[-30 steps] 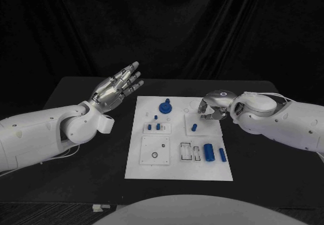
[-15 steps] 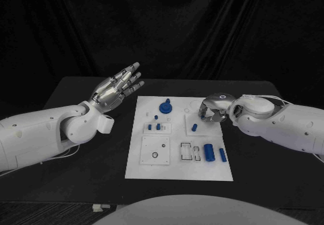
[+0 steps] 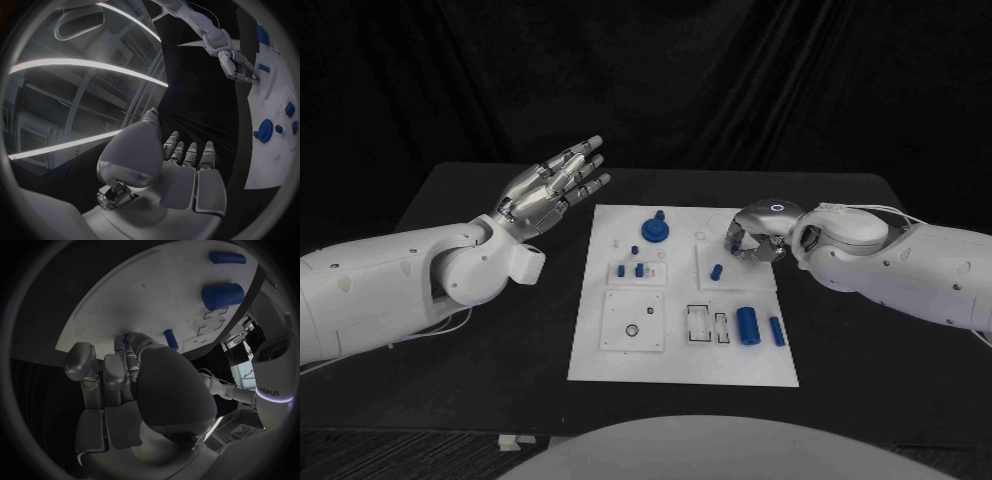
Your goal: Assemble the parts on the task board
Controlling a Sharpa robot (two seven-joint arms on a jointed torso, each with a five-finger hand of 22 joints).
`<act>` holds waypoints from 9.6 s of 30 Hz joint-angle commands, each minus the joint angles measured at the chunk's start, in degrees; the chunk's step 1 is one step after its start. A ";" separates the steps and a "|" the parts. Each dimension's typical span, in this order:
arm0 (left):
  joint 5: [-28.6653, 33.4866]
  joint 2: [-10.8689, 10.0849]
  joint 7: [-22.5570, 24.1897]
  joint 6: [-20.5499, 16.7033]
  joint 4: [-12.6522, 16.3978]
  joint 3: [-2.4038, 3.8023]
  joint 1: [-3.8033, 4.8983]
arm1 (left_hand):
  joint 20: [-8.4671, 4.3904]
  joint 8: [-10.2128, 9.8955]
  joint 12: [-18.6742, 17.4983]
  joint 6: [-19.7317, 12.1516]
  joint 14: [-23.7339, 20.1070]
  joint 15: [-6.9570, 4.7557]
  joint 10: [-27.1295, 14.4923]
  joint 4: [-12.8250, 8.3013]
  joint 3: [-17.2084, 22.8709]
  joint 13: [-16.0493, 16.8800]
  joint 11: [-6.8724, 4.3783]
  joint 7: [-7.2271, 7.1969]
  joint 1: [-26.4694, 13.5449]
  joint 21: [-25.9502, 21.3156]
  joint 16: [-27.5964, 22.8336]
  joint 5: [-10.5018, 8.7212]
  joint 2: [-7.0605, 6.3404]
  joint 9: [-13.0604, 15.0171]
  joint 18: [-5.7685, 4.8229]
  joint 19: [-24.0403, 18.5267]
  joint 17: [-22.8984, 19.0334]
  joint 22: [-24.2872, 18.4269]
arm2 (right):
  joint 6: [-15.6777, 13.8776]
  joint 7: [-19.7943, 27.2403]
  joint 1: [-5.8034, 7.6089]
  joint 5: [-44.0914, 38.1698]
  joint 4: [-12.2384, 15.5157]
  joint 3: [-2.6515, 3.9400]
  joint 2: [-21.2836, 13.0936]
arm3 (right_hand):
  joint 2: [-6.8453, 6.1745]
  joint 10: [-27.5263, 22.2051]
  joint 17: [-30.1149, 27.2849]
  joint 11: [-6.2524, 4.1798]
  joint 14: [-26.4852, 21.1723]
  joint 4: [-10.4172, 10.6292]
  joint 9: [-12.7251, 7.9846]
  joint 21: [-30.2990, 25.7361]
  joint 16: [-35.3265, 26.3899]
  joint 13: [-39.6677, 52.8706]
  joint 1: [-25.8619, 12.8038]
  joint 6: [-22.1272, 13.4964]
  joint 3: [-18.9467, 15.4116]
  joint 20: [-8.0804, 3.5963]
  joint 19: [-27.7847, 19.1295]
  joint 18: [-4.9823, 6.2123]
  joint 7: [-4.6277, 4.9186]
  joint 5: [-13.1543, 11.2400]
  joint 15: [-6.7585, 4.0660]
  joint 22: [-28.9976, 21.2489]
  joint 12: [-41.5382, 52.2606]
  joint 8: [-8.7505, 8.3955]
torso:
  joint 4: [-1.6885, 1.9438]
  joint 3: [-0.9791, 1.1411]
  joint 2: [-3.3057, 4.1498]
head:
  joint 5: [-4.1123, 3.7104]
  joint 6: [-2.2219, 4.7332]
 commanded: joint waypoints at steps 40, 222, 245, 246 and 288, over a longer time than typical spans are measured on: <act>0.14 1.18 0.19 0.35 -1.38 0.05 -0.48 | 1.29 0.56 0.71 0.65 0.07 0.81 0.17 -2.20 0.45 0.16 1.38 0.67 3.00 0.29 -0.21 3.47 0.90 0.08 0.53 0.14 -0.05 0.28 | -2.85 -3.87 6.67 -1.38 19.22 -0.05 -4.05 | 0.57 1.94 1.39 -0.61 0.63 -1.18 0.83 1.07 0.47 -0.02 -0.37 1.31 0.40 -0.69 0.32 0.25 -0.49 -4.94 -0.66 7.60 -0.17 0.30 | 0.00 -0.11 -0.11 | 2.09 0.00; 0.14 2.43 -0.88 -0.24 -3.13 0.04 -2.73 | -1.37 1.49 1.65 1.15 0.07 -1.92 0.42 -3.44 0.30 0.33 3.08 2.09 4.95 -0.01 -0.21 5.71 3.04 0.21 0.49 -0.21 -0.05 -1.30 | 0.92 -2.33 1.45 -0.83 12.86 -0.09 -6.10 | -1.46 -13.96 -6.86 2.12 -3.40 7.75 -2.74 -11.29 -3.10 -0.23 -11.56 -13.26 -11.10 1.77 -2.73 1.87 -3.88 -12.12 1.85 5.25 7.76 -2.83 | -0.04 0.02 -0.12 | 3.27 0.00; 0.14 2.39 -1.58 0.42 -3.21 0.04 -2.80 | -0.38 1.73 2.06 1.62 0.07 -1.45 0.64 -3.68 0.44 0.43 3.57 2.50 5.17 0.05 -0.21 6.01 3.38 0.26 0.52 -0.15 -0.05 -1.10 | 2.86 -0.06 -0.09 0.12 10.12 -0.08 -2.66 | 0.90 -8.85 -8.66 1.42 -4.19 4.02 -0.89 -13.67 -4.73 -0.22 -3.15 -7.16 -8.69 1.17 -2.97 2.05 -0.91 -7.81 1.23 5.13 5.06 0.28 | -0.02 -0.01 -0.12 | 3.46 0.00; 0.14 2.42 -1.62 0.49 -3.24 0.04 -2.81 | -0.30 1.77 2.13 1.70 0.07 -1.41 0.67 -3.72 0.45 0.45 3.65 2.56 5.20 0.05 -0.21 6.05 3.42 0.26 0.53 -0.15 -0.05 -1.10 | 2.99 0.00 -0.15 0.14 10.06 -0.08 -2.54 | 0.93 -8.39 -8.72 1.35 -4.21 3.97 -0.71 -13.81 -4.78 -0.23 -2.95 -6.44 -8.46 1.12 -2.99 2.07 -0.81 -7.82 1.18 5.12 4.98 0.54 | -0.04 -0.01 -0.11 | 3.49 0.00; 0.14 2.92 -2.57 1.50 -3.76 0.04 -3.10 | 0.54 2.06 2.73 2.13 0.07 -0.78 1.01 -4.17 0.73 0.57 4.37 3.15 5.56 0.10 -0.21 6.66 3.81 0.31 0.56 -0.08 -0.05 -0.92 | -0.99 -0.46 7.39 1.29 21.27 -0.06 -6.30 | 0.63 0.86 -9.51 -0.30 -4.07 1.15 2.55 -13.04 -6.00 -0.37 3.07 0.51 0.03 -0.35 -2.69 1.92 -0.33 -12.53 -0.26 5.46 0.94 2.07 | -0.02 -0.03 -0.17 | 3.75 0.00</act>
